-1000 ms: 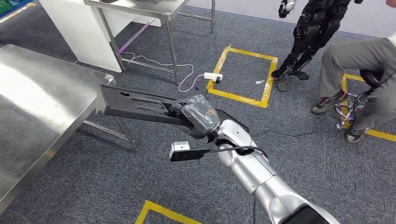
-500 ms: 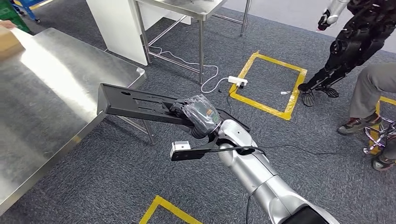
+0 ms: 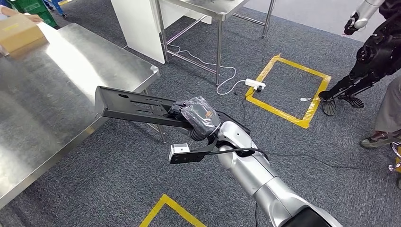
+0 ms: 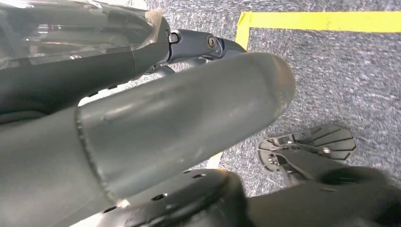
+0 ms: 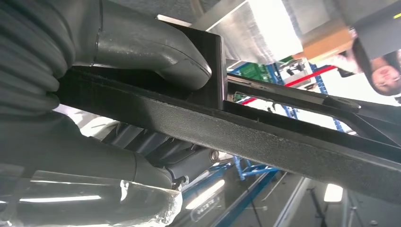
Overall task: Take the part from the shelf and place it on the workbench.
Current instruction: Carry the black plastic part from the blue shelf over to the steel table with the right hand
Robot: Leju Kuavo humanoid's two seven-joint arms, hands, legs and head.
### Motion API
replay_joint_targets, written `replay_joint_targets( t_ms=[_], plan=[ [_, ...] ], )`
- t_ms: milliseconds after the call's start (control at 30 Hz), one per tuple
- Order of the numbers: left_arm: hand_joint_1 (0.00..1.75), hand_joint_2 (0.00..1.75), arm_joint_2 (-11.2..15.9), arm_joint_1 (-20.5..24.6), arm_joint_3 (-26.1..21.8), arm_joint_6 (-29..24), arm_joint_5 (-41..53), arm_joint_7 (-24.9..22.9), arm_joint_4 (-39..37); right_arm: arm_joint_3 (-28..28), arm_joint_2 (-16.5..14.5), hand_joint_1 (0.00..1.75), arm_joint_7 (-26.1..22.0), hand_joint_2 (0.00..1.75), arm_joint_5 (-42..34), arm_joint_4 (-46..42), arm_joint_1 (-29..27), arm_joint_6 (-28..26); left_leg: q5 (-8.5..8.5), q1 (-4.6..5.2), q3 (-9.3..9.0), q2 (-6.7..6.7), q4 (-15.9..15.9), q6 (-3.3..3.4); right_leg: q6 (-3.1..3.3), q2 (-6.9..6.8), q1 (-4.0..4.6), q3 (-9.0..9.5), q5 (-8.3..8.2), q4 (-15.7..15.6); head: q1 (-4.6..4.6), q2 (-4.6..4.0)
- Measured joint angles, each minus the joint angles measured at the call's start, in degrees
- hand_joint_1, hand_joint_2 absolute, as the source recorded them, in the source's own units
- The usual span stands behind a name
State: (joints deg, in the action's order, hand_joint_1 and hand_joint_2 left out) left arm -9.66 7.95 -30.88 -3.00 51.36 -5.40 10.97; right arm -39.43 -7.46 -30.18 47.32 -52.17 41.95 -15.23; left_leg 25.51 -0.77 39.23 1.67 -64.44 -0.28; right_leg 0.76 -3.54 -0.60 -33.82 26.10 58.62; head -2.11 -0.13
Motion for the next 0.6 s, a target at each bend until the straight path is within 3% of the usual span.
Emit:
replay_joint_targets(
  t_ms=[67,100,167,200,233,300,367,400,433,500,567,600],
  plan=[
    [0.00,0.00,0.03,0.11,0.00,-0.01,0.05,0.01,0.00,0.02,0.05,1.75,-0.06,1.75,0.07,0.03,0.21,0.00,-1.43,0.47,-2.71,1.54,5.12,0.62,-0.38,-0.76,0.40,0.17,0.25,0.01,0.10,0.00],
    [0.00,0.00,0.04,0.16,-0.01,-0.02,0.09,0.02,0.00,0.03,0.07,1.75,-0.01,1.75,0.14,0.09,0.32,-0.01,-1.28,0.73,-2.90,1.60,5.65,0.90,-0.62,-1.15,0.55,0.22,0.34,-0.03,0.18,0.00],
    [0.00,0.00,0.03,0.17,-0.04,-0.02,0.21,0.03,0.01,0.18,0.06,1.75,0.30,1.75,0.22,0.36,0.74,-0.05,-1.56,0.69,-2.93,0.38,5.98,1.60,-1.13,-1.78,0.62,0.28,0.54,-0.03,0.23,0.00],
    [0.00,0.00,0.00,0.17,-0.06,-0.02,0.29,0.03,0.01,0.42,0.07,1.75,0.48,1.75,0.19,0.57,1.07,-0.14,-1.76,0.57,-3.09,-0.15,6.28,1.97,-1.36,-1.19,0.62,0.10,0.94,0.52,0.28,0.00],
    [0.00,0.00,-0.03,0.21,-0.08,-0.01,0.43,0.04,0.02,0.72,0.15,1.75,0.63,1.75,0.13,0.86,1.53,-0.29,-2.01,0.39,-3.27,-0.67,6.58,2.39,-1.43,-0.15,0.58,-0.55,1.77,2.04,0.32,0.00],
    [0.00,0.00,-0.15,0.38,-0.09,0.04,0.79,0.13,0.02,1.46,0.63,1.75,0.87,1.75,0.04,1.78,2.43,-0.61,-2.25,0.25,-3.44,-1.84,6.82,2.87,-1.17,2.29,0.33,-3.54,4.58,8.55,0.49,0.00],
    [0.00,0.00,-0.23,0.52,-0.09,0.17,1.10,0.23,0.02,2.20,1.35,1.75,1.15,1.75,-0.16,2.96,2.93,-0.79,-2.28,0.23,-3.43,-3.28,6.79,3.01,-1.14,3.03,0.19,-7.12,6.83,15.55,0.63,0.00],
    [0.00,0.00,-0.24,0.52,-0.09,0.23,1.20,0.25,0.02,2.59,1.69,1.75,1.16,1.75,-0.40,3.51,3.07,-0.84,-2.28,0.23,-3.44,-4.03,6.76,3.01,-1.45,3.16,0.14,-7.85,6.77,16.58,0.67,0.00],
    [0.00,0.00,-0.24,0.51,-0.09,0.27,1.29,0.26,0.02,2.97,1.95,1.75,1.03,1.75,-0.70,3.98,3.25,-0.87,-2.28,0.23,-3.44,-4.73,6.71,2.99,-1.90,3.28,0.08,-7.40,5.77,15.17,0.68,0.00],
    [0.00,0.00,-0.26,0.51,-0.11,0.28,1.42,0.26,0.02,3.61,2.30,1.75,0.53,1.75,-1.26,4.72,3.92,-0.92,-2.23,0.23,-3.39,-5.96,6.52,2.82,-2.87,4.51,-0.33,-4.06,2.24,7.26,0.70,0.00],
    [0.00,0.00,-0.27,0.53,-0.13,0.25,1.49,0.34,0.02,3.93,2.47,1.75,0.20,1.75,-1.54,5.33,4.63,-1.04,-2.09,0.41,-3.10,-6.85,6.22,2.33,-3.03,5.88,-0.58,-1.26,-0.11,1.18,0.68,0.00],
    [0.00,0.00,-0.26,0.51,-0.15,0.22,1.51,0.41,0.02,4.00,2.51,1.75,0.13,1.75,-1.61,5.62,4.82,-1.11,-2.08,0.44,-2.91,-7.19,6.14,2.04,-2.85,6.19,-0.61,-0.82,-0.43,0.22,0.70,0.00]
  ],
)
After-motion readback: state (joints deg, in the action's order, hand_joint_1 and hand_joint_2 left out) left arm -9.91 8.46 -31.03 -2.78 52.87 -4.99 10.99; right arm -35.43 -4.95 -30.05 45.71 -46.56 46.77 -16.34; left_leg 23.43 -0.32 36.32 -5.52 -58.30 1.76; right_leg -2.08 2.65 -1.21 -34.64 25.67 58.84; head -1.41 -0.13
